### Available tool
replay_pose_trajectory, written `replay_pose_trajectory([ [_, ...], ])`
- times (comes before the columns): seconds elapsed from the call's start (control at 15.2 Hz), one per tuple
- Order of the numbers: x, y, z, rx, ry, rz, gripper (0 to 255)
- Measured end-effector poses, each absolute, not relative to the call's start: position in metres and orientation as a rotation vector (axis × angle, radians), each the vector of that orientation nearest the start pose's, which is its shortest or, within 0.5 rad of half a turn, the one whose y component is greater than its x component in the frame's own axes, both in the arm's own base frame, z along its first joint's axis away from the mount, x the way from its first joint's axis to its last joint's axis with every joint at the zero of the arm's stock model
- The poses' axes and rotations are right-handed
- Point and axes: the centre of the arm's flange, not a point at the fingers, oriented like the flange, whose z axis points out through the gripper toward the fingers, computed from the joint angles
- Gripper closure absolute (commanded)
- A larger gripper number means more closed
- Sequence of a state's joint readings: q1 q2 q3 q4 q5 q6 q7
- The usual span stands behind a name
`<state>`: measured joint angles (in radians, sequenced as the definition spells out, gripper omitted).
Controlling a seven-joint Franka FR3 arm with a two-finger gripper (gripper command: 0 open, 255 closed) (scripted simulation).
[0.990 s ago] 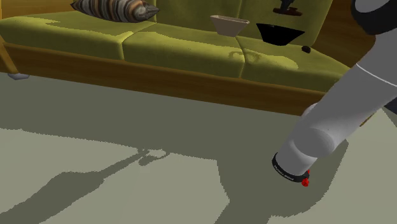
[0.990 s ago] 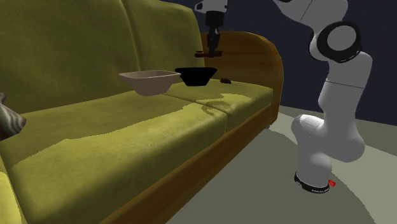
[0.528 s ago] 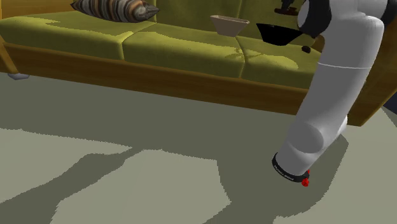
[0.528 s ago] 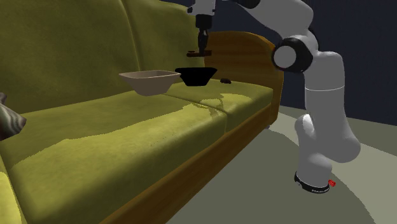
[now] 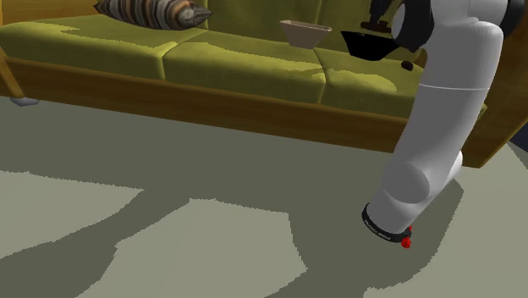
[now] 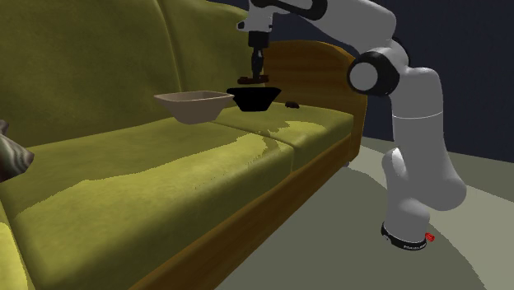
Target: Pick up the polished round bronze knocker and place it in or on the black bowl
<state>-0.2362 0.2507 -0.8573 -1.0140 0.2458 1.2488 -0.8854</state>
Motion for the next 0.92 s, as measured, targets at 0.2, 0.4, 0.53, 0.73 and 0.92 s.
replay_pose_trajectory([
  [0.2, 0.358, -0.432, 0.727, -3.162, 0.158, -0.108, 255],
  [0.4, 0.359, -0.433, 0.711, -3.162, 0.159, -0.107, 255],
  [0.53, 0.359, -0.433, 0.708, -3.163, 0.158, -0.107, 255],
  [0.73, 0.359, -0.434, 0.707, -3.163, 0.158, -0.107, 255],
  [0.92, 0.359, -0.434, 0.707, -3.163, 0.158, -0.107, 0],
])
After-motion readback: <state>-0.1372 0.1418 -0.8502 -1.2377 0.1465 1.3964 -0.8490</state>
